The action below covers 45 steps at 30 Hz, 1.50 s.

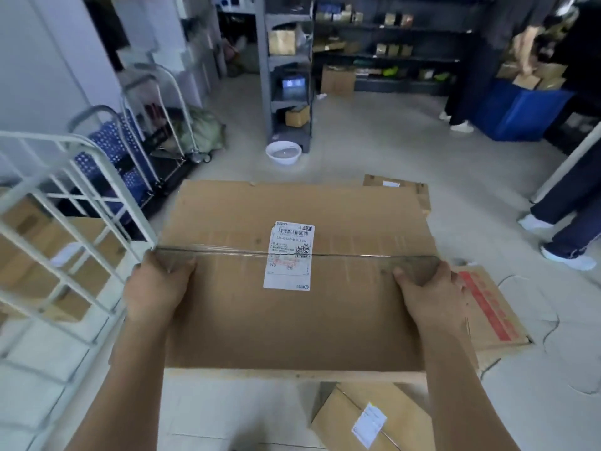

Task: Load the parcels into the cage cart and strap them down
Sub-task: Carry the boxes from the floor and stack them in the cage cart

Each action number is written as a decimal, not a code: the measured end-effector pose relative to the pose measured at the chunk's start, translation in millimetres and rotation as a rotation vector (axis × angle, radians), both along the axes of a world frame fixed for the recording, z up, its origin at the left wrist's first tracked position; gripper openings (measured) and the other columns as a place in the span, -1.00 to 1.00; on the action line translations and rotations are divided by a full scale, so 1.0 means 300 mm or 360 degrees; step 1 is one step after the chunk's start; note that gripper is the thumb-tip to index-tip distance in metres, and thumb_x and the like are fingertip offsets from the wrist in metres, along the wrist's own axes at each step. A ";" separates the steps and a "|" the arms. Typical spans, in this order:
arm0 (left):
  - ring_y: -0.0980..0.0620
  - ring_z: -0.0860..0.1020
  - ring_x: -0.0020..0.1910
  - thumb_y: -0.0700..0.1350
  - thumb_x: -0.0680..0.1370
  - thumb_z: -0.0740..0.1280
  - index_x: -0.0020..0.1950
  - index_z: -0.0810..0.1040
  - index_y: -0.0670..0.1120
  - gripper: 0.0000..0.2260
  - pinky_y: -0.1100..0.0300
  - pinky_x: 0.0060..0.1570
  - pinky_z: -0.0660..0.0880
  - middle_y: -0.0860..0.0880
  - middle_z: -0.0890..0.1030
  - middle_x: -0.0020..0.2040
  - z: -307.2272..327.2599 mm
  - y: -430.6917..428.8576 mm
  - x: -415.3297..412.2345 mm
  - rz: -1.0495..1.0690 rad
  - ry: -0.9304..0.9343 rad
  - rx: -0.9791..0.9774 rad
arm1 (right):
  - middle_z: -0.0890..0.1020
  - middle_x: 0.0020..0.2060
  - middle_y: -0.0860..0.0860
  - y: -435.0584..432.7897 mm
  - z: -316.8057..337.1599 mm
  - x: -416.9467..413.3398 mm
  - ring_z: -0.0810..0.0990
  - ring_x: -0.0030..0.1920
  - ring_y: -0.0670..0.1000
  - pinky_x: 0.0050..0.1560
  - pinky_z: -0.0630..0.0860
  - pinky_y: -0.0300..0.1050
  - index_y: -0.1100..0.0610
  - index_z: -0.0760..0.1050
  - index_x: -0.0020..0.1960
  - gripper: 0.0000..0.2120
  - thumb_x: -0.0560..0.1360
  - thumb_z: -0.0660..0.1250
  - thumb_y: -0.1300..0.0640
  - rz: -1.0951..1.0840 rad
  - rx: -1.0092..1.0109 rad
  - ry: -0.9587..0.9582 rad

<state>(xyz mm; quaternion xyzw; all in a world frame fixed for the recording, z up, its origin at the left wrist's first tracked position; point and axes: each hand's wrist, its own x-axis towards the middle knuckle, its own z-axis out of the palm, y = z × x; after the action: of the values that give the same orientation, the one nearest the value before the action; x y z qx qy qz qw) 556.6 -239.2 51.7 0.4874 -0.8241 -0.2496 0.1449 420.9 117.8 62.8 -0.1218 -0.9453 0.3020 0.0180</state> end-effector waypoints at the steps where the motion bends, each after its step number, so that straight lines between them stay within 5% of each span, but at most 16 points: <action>1: -0.35 0.49 0.18 0.21 0.48 0.34 0.36 0.36 -0.21 -0.37 -0.13 0.14 0.45 -0.31 0.53 0.20 0.016 -0.043 0.041 0.0059 0.0012 0.0008 | 0.33 0.41 0.26 -0.059 0.017 -0.006 0.27 0.40 0.31 0.36 0.22 0.19 0.23 0.23 0.48 -0.19 0.43 0.37 -0.23 0.0053 0.0000 0.0025; 19: -0.29 0.50 0.14 0.18 0.47 0.33 0.22 0.44 -0.15 -0.51 -0.07 0.10 0.45 -0.24 0.56 0.13 0.240 -0.860 0.685 0.0915 0.0176 -0.0168 | 0.48 0.26 0.29 -1.305 0.241 0.091 0.39 0.28 0.31 0.25 0.33 0.13 0.27 0.42 0.28 -0.40 0.45 0.39 -0.15 0.0801 -0.0144 0.0292; 45: -0.26 0.51 0.17 0.22 0.46 0.35 0.25 0.43 -0.19 -0.43 -0.07 0.13 0.46 -0.23 0.57 0.17 0.319 -1.523 1.223 0.1986 0.0238 -0.0279 | 0.47 0.32 0.25 -2.774 0.385 0.383 0.37 0.36 0.27 0.33 0.29 0.14 0.25 0.38 0.38 -0.32 0.46 0.33 -0.21 0.1907 -0.0319 0.0371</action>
<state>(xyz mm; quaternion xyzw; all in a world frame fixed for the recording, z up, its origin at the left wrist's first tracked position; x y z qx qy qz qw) 923.5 -696.0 147.4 0.8436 -0.3900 -0.0832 0.3596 535.7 -714.5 178.3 0.4629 -0.8083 0.3582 -0.0632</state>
